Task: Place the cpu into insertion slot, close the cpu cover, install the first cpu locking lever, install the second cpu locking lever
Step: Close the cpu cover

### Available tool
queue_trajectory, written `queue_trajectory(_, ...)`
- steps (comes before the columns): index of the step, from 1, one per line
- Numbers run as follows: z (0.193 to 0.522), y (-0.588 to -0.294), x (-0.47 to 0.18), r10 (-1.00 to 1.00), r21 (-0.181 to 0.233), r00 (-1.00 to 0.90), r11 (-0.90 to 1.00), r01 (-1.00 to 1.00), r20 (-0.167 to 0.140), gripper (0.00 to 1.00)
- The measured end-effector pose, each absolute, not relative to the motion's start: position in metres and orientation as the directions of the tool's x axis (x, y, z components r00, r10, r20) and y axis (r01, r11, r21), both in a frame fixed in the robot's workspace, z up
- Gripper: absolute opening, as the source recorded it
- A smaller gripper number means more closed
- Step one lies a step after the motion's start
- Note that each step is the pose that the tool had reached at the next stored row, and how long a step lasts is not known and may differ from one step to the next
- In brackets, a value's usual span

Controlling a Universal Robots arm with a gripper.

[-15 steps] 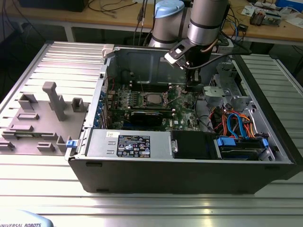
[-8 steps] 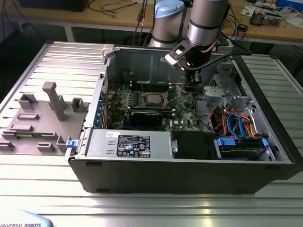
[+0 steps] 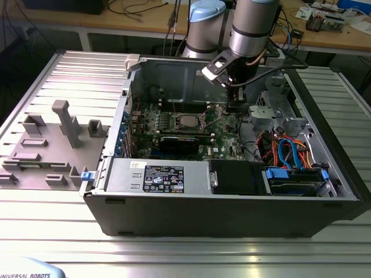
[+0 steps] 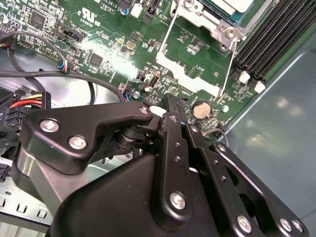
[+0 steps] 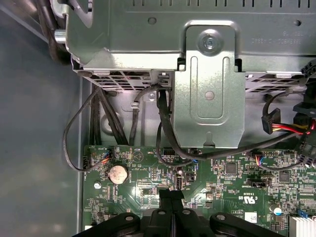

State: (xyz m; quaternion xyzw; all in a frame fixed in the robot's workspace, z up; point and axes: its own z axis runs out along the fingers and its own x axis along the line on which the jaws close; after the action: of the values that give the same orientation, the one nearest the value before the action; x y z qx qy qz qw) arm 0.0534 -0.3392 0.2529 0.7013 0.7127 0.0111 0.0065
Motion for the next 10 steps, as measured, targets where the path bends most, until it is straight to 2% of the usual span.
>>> queue_trajectory(10,0.2499,-0.3392,0.0534,1.000,0.025,-0.016,0.016,1.000,0.006,0.11)
